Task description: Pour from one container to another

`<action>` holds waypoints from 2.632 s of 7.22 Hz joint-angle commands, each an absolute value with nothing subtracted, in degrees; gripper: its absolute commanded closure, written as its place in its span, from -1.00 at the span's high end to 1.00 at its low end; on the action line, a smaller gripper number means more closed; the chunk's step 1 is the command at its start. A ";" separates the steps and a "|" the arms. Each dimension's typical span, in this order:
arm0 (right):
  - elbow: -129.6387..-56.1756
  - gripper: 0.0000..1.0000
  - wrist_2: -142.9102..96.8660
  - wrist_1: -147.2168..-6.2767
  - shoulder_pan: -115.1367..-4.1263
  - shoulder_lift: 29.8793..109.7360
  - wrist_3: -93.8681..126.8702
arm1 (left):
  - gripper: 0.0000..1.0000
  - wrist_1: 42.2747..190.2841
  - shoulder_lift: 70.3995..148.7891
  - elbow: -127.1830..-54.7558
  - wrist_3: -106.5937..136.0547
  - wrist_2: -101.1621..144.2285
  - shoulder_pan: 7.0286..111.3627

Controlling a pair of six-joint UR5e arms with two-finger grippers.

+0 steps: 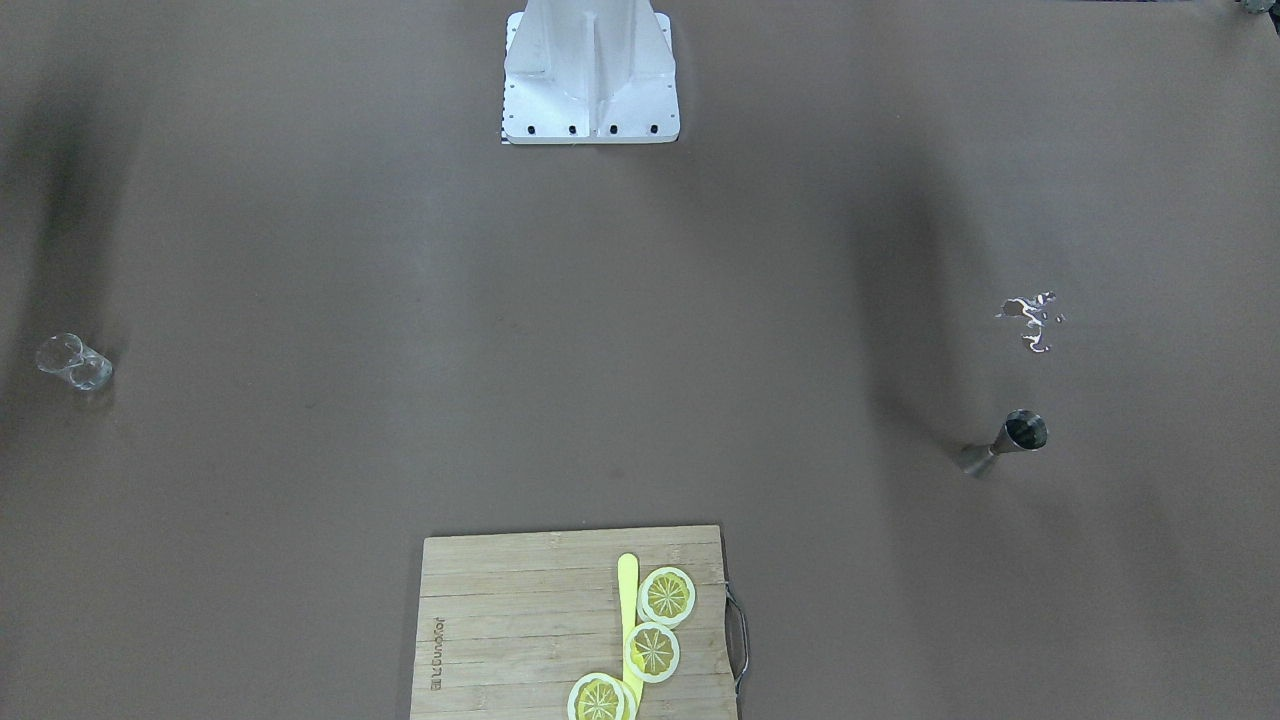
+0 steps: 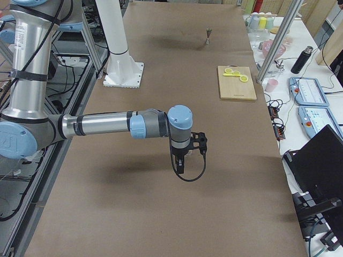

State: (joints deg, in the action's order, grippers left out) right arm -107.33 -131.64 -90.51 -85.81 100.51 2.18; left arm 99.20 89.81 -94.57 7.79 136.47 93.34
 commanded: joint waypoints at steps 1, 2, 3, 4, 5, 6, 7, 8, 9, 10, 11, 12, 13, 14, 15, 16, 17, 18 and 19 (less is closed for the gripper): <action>-107.23 1.00 -131.75 -90.26 -85.61 100.28 1.85 | 0.95 102.46 90.17 -95.88 13.59 135.54 93.25; -107.23 1.00 -131.75 -90.18 -85.52 100.28 1.85 | 0.95 102.92 90.18 -97.80 16.49 131.52 93.08; -107.31 1.00 -131.84 -90.09 -85.00 100.20 1.85 | 0.95 103.53 90.26 -98.78 19.39 130.09 92.29; -107.49 1.00 -132.01 -89.91 -84.73 100.02 1.58 | 0.95 106.32 90.35 -98.79 22.82 129.82 91.50; -107.66 1.00 -132.01 -90.09 -83.94 98.02 -2.16 | 0.95 108.96 90.87 -99.40 27.55 126.86 90.19; -107.23 1.00 -132.01 -90.00 -83.94 98.35 -10.29 | 0.95 110.29 90.88 -100.71 32.12 122.65 87.65; -106.10 1.00 -132.19 -90.00 -83.94 98.61 -15.59 | 0.95 111.78 90.88 -101.77 36.69 120.26 85.45; -106.00 1.00 -132.01 -89.91 -83.07 98.53 -16.60 | 0.95 113.88 90.62 -102.91 40.31 118.32 84.12; -106.00 1.00 -132.10 -89.91 -81.93 98.44 -17.31 | 0.95 116.26 90.44 -103.53 43.39 115.08 82.63; -106.00 1.00 -132.01 -89.83 -79.30 97.83 -18.01 | 0.95 118.45 90.44 -103.71 45.94 110.18 80.27; -105.82 1.00 -131.84 -86.87 -77.80 97.74 -17.93 | 0.95 120.39 90.53 -103.80 50.40 107.52 77.72; -103.99 1.00 -132.01 -81.44 -76.57 97.82 -17.32 | 0.95 123.19 90.53 -103.80 55.50 103.75 74.56; -100.58 1.00 -132.27 -75.64 -73.94 98.00 -17.14 | 0.95 123.92 90.61 -103.80 58.42 97.97 70.79; -97.24 1.00 -133.58 -69.67 -73.39 98.26 -17.05 | 0.95 124.01 90.70 -104.84 63.06 92.43 66.92; -96.60 1.00 -136.46 -64.48 -73.39 99.31 -16.35 | 0.95 123.84 90.79 -106.51 70.24 85.24 61.40; -96.68 1.00 -136.67 -61.03 -73.39 100.27 -15.04 | 0.95 123.84 90.97 -106.52 72.40 78.29 57.17; -92.76 1.00 -136.76 -54.56 -72.61 100.89 -15.12 | 0.95 123.58 91.05 -106.35 72.68 71.87 54.61; -88.11 1.00 -139.02 -43.70 -72.60 100.90 -12.77 | 0.95 123.57 91.14 -106.43 73.03 67.37 52.32; -86.24 1.00 -140.43 -33.41 -72.60 102.81 -4.39 | 0.95 123.57 91.75 -106.26 76.60 62.89 49.08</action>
